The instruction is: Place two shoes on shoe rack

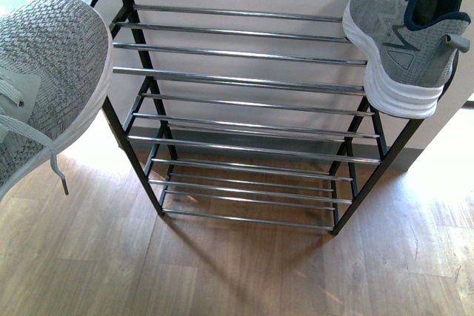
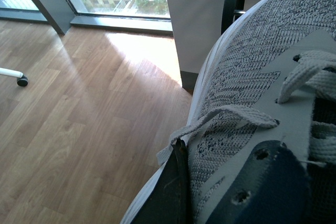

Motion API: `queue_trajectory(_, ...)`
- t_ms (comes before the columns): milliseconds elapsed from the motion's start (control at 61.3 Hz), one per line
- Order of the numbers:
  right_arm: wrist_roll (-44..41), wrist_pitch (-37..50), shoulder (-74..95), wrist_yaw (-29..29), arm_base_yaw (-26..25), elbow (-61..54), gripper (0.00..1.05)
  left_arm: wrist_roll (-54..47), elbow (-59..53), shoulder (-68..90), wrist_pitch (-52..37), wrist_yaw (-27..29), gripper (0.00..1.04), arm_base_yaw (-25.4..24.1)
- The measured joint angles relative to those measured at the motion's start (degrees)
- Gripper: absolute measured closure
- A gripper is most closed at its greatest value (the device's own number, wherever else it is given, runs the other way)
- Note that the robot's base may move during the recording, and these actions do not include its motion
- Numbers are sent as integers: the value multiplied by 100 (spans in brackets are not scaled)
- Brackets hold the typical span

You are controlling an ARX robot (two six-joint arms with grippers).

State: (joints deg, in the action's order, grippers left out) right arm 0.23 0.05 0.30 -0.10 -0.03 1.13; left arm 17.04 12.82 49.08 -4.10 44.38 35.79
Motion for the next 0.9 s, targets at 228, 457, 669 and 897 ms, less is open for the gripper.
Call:
queue_trajectory(228, 0, -7, 0, -11, 0, 0, 12, 0, 0, -2, 0, 20, 103, -9)
queue_trajectory(457, 0, -11, -9, 37, 2, 0, 9, 1193, 522, 1812, -2341, -98, 103, -645)
queue_trajectory(669, -2, -13, -7, 24, 2, 0, 9, 1836, 2315, 3849, -2448, -1333, 103, -1443)
queue_trajectory(897, 0, -11, -7, 24, 4, 0, 9, 2031, 4201, 5534, -1113, -2221, 103, -1615)
